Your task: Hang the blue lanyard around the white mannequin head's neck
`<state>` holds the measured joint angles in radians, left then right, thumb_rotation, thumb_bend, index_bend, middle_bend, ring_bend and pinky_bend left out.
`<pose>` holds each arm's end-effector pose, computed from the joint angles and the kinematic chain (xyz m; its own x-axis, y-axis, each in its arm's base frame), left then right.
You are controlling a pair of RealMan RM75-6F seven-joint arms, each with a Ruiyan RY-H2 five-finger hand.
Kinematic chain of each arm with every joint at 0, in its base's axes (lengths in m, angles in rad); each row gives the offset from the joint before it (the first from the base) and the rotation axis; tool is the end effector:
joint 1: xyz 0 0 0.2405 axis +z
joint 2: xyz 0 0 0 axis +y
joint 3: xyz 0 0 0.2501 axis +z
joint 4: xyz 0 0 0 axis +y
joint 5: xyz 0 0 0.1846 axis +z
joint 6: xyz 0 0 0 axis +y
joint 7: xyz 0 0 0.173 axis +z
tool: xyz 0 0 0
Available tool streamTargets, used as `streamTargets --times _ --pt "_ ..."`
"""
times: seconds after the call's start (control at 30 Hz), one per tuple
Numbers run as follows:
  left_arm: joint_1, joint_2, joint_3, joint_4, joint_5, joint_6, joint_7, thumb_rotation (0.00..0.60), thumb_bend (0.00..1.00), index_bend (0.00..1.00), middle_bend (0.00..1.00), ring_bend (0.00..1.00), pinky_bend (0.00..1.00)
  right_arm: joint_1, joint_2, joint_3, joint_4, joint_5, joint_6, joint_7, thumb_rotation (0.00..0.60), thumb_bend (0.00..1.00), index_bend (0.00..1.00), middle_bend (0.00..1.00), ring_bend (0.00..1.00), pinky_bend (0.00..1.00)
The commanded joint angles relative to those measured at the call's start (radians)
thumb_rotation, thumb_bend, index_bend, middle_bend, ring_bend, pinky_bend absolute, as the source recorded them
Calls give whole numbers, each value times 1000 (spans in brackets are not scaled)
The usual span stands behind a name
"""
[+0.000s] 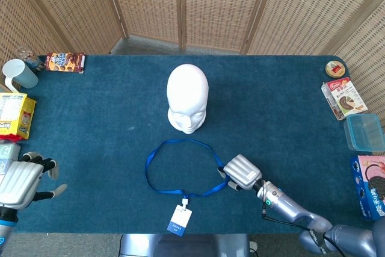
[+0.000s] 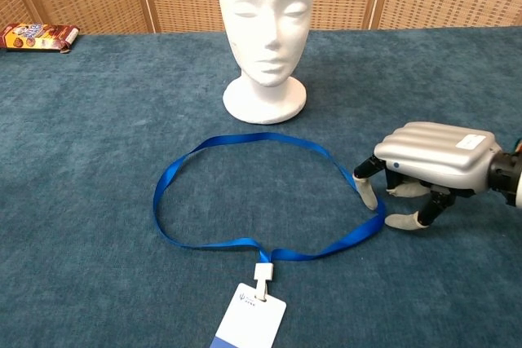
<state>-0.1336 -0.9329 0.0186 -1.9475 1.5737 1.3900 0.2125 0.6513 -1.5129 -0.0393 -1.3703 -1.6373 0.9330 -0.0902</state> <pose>-0.2335 0.1993 0.1784 0.4722 0.1315 0.8716 0.8781 -0.1560 -0.4522 -0.1729 -0.2920 -0.0307 0.6338 -0.2903 0.7170 -0.6680 -0.6728 0.3181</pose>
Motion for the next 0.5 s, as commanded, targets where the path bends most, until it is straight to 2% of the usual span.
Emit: streamTargets --times 0.03,0.5 --pt "1 1 0 1 0 2 -2 501 179 634 597 502 301 1 -2 -1 0 2 -1 -4 600 359 511 1000 1000 1000" --pt "2 0 4 5 1 2 -4 502 177 634 597 502 302 4 -11 -5 12 12 1 -12 600 368 523 1000 1000 1000"
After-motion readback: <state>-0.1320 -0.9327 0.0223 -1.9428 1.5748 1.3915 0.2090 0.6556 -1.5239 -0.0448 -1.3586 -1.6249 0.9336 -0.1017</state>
